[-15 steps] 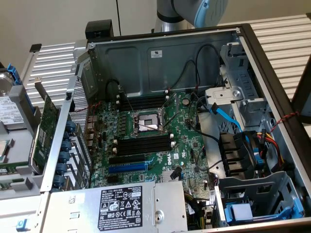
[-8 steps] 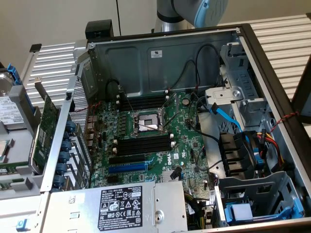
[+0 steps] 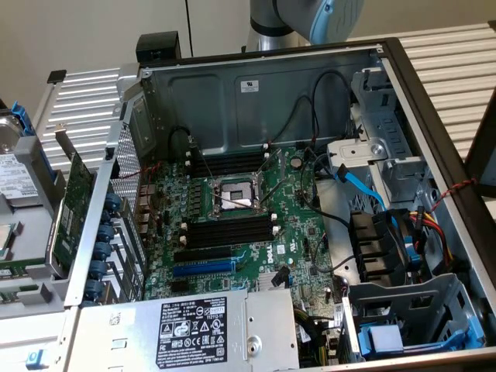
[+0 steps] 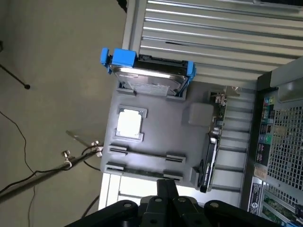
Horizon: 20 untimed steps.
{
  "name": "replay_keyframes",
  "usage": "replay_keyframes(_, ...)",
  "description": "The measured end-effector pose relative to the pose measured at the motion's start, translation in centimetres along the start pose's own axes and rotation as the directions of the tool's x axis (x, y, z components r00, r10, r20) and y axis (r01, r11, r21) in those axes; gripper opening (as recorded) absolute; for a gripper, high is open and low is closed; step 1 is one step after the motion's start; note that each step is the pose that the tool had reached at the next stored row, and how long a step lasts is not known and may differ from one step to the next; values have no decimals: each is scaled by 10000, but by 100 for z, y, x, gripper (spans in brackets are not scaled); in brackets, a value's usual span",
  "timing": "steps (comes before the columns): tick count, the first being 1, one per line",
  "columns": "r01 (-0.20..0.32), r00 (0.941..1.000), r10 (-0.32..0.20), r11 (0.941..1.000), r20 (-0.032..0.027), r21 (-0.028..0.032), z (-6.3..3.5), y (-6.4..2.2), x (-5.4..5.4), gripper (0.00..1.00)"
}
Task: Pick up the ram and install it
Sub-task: 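Pick up the ram and move it above insertion slot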
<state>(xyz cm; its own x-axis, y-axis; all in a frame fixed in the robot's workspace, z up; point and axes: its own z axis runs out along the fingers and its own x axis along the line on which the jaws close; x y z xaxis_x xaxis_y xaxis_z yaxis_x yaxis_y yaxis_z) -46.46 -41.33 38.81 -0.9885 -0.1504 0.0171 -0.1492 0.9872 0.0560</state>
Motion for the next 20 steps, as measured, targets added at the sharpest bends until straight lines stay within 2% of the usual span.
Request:
replay_keyframes(5,902,9959,-902,9959,-52,13,2,0,0,11)
replay_keyframes(9,1620,9868,-1619,9868,-94,21,6,-1,0,11)
replay_keyframes(12,2161,9763,-2160,9764,-125,24,10,-1,-1,11)
replay_keyframes(15,2683,9632,-2682,9633,-157,26,13,-1,0,11)
replay_keyframes(20,3546,9348,-3545,9350,-210,24,19,-1,-1,11)
